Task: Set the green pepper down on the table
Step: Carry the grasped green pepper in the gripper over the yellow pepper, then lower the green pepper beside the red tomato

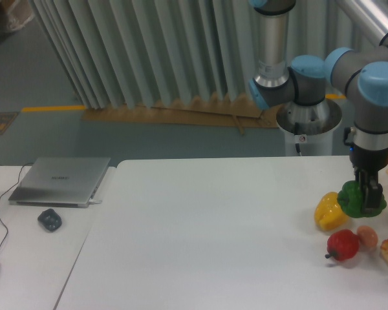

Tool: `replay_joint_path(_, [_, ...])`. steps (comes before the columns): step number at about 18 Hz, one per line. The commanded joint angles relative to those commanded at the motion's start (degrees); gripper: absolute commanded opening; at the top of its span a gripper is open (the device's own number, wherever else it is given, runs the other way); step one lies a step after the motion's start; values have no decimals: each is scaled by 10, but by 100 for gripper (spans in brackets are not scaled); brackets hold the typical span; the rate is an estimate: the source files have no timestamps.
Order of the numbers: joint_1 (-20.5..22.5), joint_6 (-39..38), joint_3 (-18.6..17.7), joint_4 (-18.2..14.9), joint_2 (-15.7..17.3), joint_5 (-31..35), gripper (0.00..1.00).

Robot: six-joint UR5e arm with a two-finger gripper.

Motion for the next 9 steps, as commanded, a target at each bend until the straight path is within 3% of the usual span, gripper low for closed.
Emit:
replay_joint_path(3, [-19,-40,2,22,-11,13,25])
replay_joint_path(5, [-19,-39,4,58,-22,21,25])
replay_joint_path(9, [-18,-39,11,85,-47,26,24])
